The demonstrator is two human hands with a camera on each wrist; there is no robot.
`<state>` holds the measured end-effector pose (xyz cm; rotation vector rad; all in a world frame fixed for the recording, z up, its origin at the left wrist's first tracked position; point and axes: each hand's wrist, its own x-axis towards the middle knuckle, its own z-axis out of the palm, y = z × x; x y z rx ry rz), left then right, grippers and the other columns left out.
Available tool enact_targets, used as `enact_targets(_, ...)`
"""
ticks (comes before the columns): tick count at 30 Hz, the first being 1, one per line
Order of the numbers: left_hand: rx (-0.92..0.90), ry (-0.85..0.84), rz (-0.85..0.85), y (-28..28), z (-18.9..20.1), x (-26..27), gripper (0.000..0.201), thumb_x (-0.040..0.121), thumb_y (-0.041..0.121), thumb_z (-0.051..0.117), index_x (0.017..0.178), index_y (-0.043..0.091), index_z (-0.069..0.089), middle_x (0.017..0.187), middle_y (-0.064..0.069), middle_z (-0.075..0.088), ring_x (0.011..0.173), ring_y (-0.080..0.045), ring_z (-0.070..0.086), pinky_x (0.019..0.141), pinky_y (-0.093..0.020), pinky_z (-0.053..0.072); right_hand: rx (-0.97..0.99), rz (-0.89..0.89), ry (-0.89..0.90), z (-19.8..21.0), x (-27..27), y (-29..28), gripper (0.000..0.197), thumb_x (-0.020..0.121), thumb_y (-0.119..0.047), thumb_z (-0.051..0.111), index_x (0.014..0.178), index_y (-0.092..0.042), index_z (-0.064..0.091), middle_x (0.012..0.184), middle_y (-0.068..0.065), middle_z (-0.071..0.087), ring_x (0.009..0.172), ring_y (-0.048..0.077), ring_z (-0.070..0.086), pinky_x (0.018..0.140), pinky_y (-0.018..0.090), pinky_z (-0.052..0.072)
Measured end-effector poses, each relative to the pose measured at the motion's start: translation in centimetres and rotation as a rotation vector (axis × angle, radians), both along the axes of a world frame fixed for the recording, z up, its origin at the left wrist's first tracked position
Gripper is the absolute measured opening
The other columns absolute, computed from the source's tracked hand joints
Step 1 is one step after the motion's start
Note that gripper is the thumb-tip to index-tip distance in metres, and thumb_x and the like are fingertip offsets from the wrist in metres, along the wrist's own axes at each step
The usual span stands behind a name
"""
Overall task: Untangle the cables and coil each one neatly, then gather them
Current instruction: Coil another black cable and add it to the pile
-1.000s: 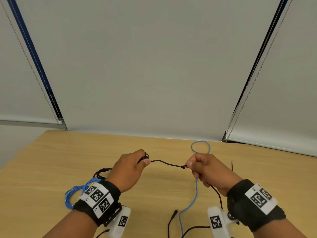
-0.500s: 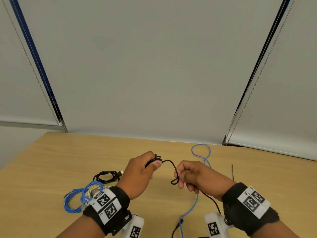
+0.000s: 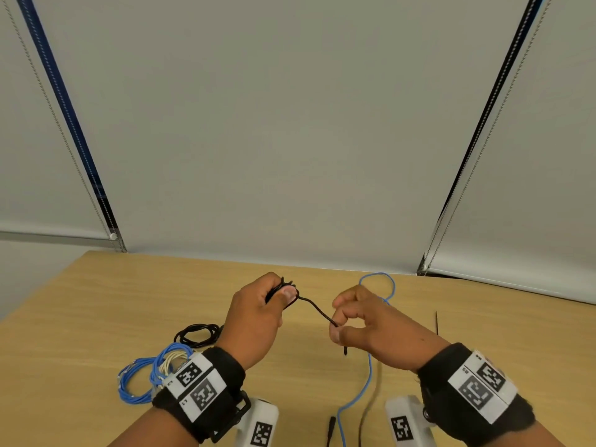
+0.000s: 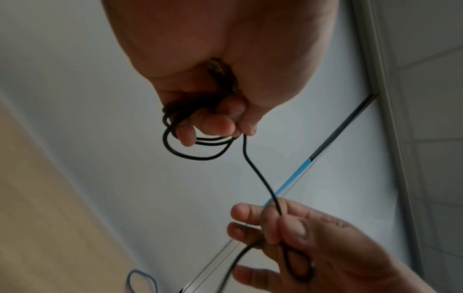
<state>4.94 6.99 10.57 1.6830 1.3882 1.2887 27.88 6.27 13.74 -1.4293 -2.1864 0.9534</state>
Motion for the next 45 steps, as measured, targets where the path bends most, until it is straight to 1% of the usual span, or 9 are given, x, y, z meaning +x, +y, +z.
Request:
enact_targets(3,0.014,-0.032,0.005,-0.1,0.9,-0.1,0.025,0.097,0.028,0.059,0.073,0.02,0.06,0.055,-0.006,0.056,0.049,-0.005,0.046,0.051,-0.014,0.039,0.253,-0.091,-0.236,1.3,0.1,0.3,0.01,0.091,-0.047,0.067,0.091,-0.039,0.074,0.105,-0.013,0.046,0.103,0.009,0.045,0.091,0.033,0.043)
enact_targets(7,0.096,-0.084,0.031,-0.4,2.3,-0.1,0.03,0.099,0.028,0.058,0.071,0.037,0.062,0.057,-0.009,0.058,0.051,-0.004,0.049,0.054,-0.014,0.041,0.261,-0.094,-0.199,3.3,0.5,0.5,0.019,0.098,-0.046,0.054,0.101,-0.04,0.071,0.091,-0.012,0.067,0.082,0.006,0.062,0.079,0.033,0.056)
enact_targets(15,0.088,-0.102,0.052,-1.0,2.2,-0.1,0.026,0.098,0.027,0.058,0.072,0.024,0.058,0.052,-0.001,0.052,0.049,-0.004,0.044,0.051,-0.015,0.039,-0.072,-0.278,0.578,2.6,0.5,0.4,0.023,0.094,-0.005,0.064,0.109,-0.023,0.068,0.072,0.0,0.059,0.066,0.006,0.06,0.067,0.031,0.058)
enact_targets(22,0.061,-0.039,0.061,-1.1,1.4,-0.1,0.027,0.098,0.026,0.058,0.077,0.01,0.059,0.055,0.0,0.052,0.048,-0.004,0.043,0.05,-0.015,0.038,-0.16,-0.368,0.848,1.7,1.2,0.7,0.042,0.09,0.005,0.064,0.121,-0.024,0.066,0.081,0.003,0.057,0.083,0.019,0.063,0.08,0.04,0.053)
enact_targets(25,0.022,-0.038,0.086,-0.6,0.8,-0.3,0.029,0.099,0.026,0.057,0.077,0.008,0.058,0.057,-0.003,0.053,0.047,-0.004,0.043,0.049,-0.015,0.038,-0.207,-0.297,0.987,1.7,1.3,0.5,0.043,0.093,0.005,0.061,0.127,-0.022,0.061,0.08,0.005,0.057,0.07,0.02,0.062,0.073,0.038,0.054)
enact_targets(29,-0.017,-0.005,0.129,0.1,0.1,-1.1,0.029,0.1,0.027,0.057,0.075,0.011,0.057,0.055,0.0,0.053,0.045,-0.004,0.044,0.047,-0.015,0.037,-0.023,-0.233,0.553,1.9,1.3,0.1,0.03,0.094,-0.005,0.063,0.114,-0.028,0.069,0.077,-0.004,0.059,0.055,0.011,0.049,0.056,0.027,0.046)
enact_targets(33,-0.188,-0.066,-0.046,-0.2,-0.3,-1.9,0.027,0.101,0.025,0.057,0.083,0.006,0.061,0.067,-0.001,0.061,0.065,-0.012,0.067,0.052,-0.012,0.046,0.234,-0.238,0.136,2.3,1.5,0.3,0.012,0.091,-0.024,0.072,0.093,-0.035,0.075,0.083,-0.007,0.064,0.074,0.005,0.057,0.069,0.022,0.043)
enact_targets(40,-0.477,-0.533,-0.583,-3.6,-0.7,-0.1,0.028,0.099,0.034,0.055,0.085,0.011,0.064,0.057,0.003,0.035,0.047,-0.011,0.034,0.074,-0.039,0.057,0.421,-0.377,0.115,1.5,1.7,1.5,0.012,0.092,-0.028,0.068,0.085,-0.037,0.066,0.087,-0.009,0.06,0.079,0.003,0.056,0.068,0.019,0.04)
enact_targets(45,-0.421,-1.035,-0.587,-3.1,0.0,0.4,0.026,0.102,0.025,0.052,0.084,0.006,0.058,0.069,-0.018,0.063,0.067,-0.034,0.068,0.084,-0.048,0.058,0.273,-0.255,0.098,-2.7,-0.4,0.3,0.014,0.094,-0.023,0.067,0.081,-0.027,0.066,0.085,-0.003,0.065,0.083,0.012,0.058,0.077,0.033,0.047)
